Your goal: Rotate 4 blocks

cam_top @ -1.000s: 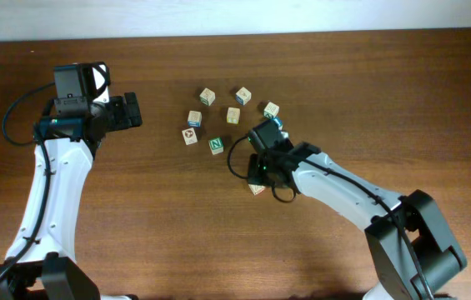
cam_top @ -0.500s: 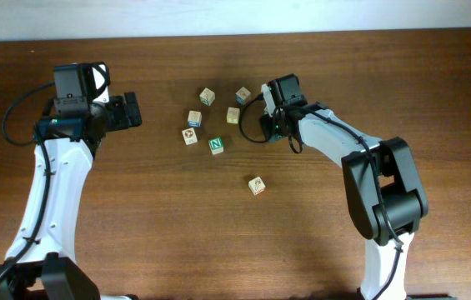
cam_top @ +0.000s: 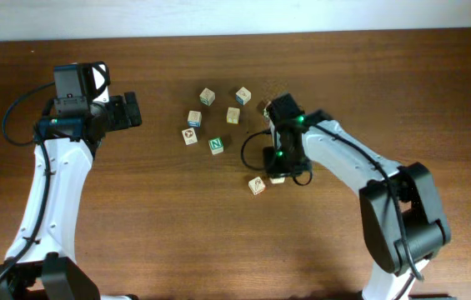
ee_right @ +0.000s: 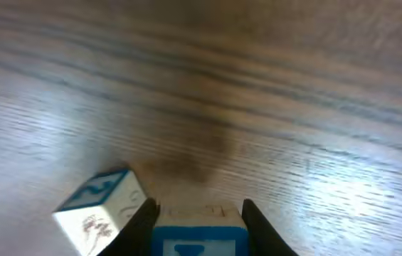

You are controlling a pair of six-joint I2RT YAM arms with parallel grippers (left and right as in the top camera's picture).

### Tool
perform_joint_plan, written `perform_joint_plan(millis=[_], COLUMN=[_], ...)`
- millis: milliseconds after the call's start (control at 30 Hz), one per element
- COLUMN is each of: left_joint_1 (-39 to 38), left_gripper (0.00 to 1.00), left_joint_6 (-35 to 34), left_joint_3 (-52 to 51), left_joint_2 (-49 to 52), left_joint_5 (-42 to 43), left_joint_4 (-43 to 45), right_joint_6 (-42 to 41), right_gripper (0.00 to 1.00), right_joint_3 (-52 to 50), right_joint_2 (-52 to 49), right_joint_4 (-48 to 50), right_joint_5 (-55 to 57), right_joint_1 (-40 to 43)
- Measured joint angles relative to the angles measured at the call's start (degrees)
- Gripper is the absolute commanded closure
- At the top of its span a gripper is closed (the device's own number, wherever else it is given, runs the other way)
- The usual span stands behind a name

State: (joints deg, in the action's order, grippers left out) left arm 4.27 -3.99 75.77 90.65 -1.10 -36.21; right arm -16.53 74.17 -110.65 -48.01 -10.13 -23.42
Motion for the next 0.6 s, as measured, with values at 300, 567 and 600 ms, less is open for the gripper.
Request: perform_joint_plan(millis=[300,567,600], left_joint_1=[0.0,0.0,0.0], left_gripper=[0.01,0.01,0.01], left_joint_6=[0.02,0.02,0.0], left_joint_3=[0.0,0.0,0.0], left_joint_2=[0.0,0.0,0.0], left_joint_5=[0.0,0.0,0.0], left_joint_4=[-0.02,0.15,0.0], right_joint_6=[-0.44,-2.29,-4.22], right_gripper=[0.55,0.52,0.51], right_joint_3=[-1.66,9.42,9.92], right_joint_2=[0.0,-0.07,-0.07], right_joint_4=[1.84,16.81,18.88], right_joint_5=[-0.63,6.88,8.66], right_joint_1=[0.0,2.89,3.28])
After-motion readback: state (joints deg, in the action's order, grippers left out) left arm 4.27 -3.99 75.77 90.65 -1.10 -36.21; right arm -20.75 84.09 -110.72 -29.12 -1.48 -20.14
